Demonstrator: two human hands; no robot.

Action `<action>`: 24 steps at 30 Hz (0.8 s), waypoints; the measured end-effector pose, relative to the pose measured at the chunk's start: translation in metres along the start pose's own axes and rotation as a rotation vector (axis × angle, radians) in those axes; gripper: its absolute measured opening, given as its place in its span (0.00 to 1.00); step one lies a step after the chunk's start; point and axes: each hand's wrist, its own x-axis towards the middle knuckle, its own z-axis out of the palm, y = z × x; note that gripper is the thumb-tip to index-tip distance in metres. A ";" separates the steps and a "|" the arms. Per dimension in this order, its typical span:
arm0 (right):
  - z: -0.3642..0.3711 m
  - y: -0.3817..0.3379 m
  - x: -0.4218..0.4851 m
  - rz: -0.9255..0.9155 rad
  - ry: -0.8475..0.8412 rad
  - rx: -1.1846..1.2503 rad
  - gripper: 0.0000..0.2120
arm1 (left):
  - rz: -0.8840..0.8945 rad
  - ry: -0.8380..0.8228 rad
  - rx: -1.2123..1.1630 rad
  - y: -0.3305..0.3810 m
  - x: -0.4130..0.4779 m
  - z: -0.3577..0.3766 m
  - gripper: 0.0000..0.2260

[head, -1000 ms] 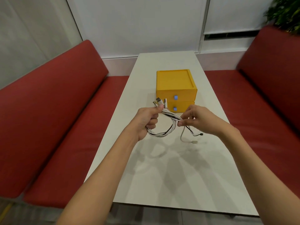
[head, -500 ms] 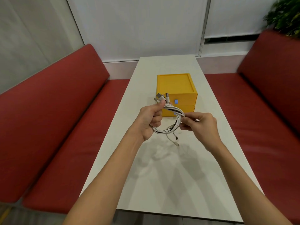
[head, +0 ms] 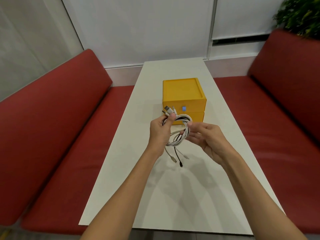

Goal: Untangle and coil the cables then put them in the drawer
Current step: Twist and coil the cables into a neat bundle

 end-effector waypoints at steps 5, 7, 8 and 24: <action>0.002 0.001 0.002 0.005 0.052 -0.156 0.04 | 0.091 0.005 0.213 -0.015 0.001 0.000 0.18; 0.001 -0.002 0.004 0.023 0.028 -0.136 0.05 | 0.114 -0.010 0.255 -0.017 0.003 -0.002 0.19; 0.000 -0.003 0.005 0.024 0.014 -0.127 0.05 | 0.112 -0.023 0.253 -0.017 0.003 -0.002 0.17; 0.010 0.015 0.006 -0.379 0.202 -0.833 0.05 | 0.094 0.226 0.120 -0.018 -0.002 0.002 0.15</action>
